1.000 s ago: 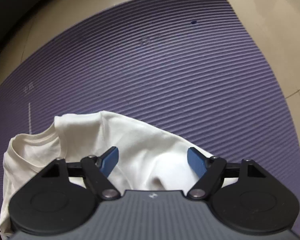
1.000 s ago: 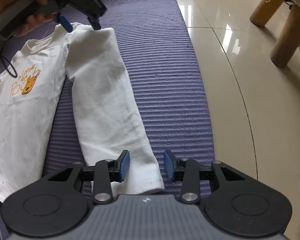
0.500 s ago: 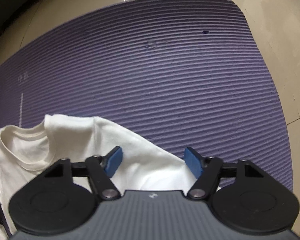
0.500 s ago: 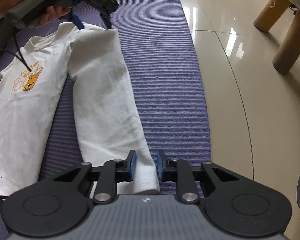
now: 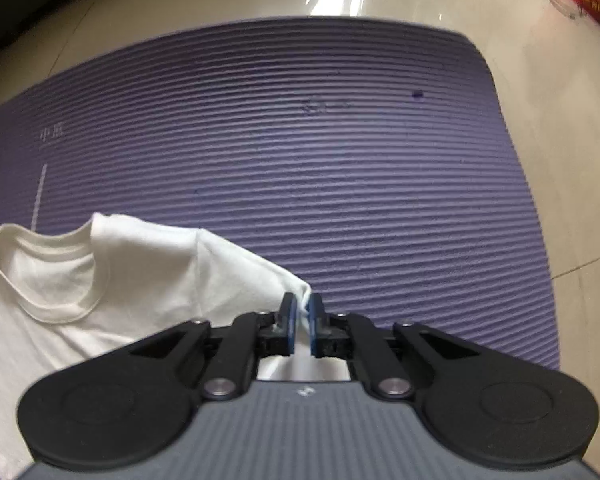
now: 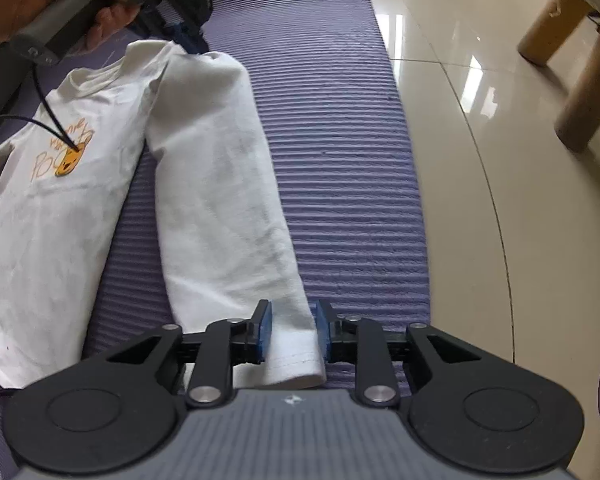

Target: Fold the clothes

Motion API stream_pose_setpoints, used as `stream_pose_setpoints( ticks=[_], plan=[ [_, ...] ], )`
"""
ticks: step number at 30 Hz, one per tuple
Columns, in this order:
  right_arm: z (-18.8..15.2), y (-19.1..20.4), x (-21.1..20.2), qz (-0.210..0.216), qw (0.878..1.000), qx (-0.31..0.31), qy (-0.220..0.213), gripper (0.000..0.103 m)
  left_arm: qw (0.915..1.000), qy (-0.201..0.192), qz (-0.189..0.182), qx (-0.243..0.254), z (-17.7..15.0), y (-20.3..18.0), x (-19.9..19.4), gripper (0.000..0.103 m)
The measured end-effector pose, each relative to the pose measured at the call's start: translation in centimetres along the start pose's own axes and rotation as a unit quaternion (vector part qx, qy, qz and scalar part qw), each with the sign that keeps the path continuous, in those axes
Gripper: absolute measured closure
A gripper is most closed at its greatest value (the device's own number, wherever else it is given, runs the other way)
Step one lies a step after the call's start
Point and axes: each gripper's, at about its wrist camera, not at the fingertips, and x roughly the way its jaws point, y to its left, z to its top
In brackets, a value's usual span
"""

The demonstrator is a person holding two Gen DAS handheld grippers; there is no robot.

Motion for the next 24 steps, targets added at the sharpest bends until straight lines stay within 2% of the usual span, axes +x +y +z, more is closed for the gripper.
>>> stream_pose_setpoints(
  ticks=[2, 4, 7, 10, 13, 14, 17, 18, 21, 22, 24],
  plan=[
    [0.0, 0.4, -0.2, 0.016, 1.0, -0.01, -0.001, 0.098, 0.9998, -0.006, -0.012, -0.015, -0.1, 0.8, -0.6, 0.102],
    [0.0, 0.3, -1.1, 0.024, 0.999, -0.011, -0.019, 0.099, 0.9993, -0.013, -0.022, -0.027, -0.3, 1.2, -1.2, 0.102],
    [0.2, -0.6, -4.0, 0.047, 0.996, 0.01, -0.079, 0.1, 0.9987, -0.022, -0.03, -0.035, -0.5, 1.5, -1.9, 0.102],
    [0.3, -1.8, -7.0, 0.074, 0.986, 0.044, -0.144, 0.103, 0.9972, -0.037, -0.043, -0.047, -0.6, 2.4, -2.8, 0.102],
    [0.3, -2.8, -9.7, 0.065, 0.975, 0.084, -0.195, 0.103, 0.9952, -0.065, -0.054, -0.049, -0.7, 2.8, -3.3, 0.102],
    [0.3, -2.8, -9.8, 0.061, 0.975, 0.087, -0.197, 0.103, 0.9943, -0.075, -0.057, -0.05, -0.7, 2.9, -3.5, 0.103],
    [0.4, -3.6, -10.0, -0.006, 0.971, 0.125, -0.205, 0.103, 0.9898, -0.11, -0.081, -0.041, -0.7, 2.9, -3.9, 0.103],
    [0.6, -3.9, -9.4, -0.037, 0.97, 0.136, -0.199, 0.103, 0.9896, -0.111, -0.082, -0.04, -0.7, 3.0, -3.8, 0.103],
    [1.3, -4.6, -6.8, -0.091, 0.97, 0.148, -0.169, 0.103, 0.9903, -0.105, -0.085, -0.034, -0.5, 2.8, -2.9, 0.1],
    [1.5, -4.8, -6.0, -0.099, 0.971, 0.15, -0.158, 0.102, 0.9911, -0.101, -0.084, -0.025, -0.4, 2.8, -2.7, 0.095],
    [1.9, -5.5, -4.7, -0.12, 0.966, 0.172, -0.152, 0.101, 0.9926, -0.093, -0.078, -0.006, -0.3, 2.8, -2.3, 0.094]
  ],
)
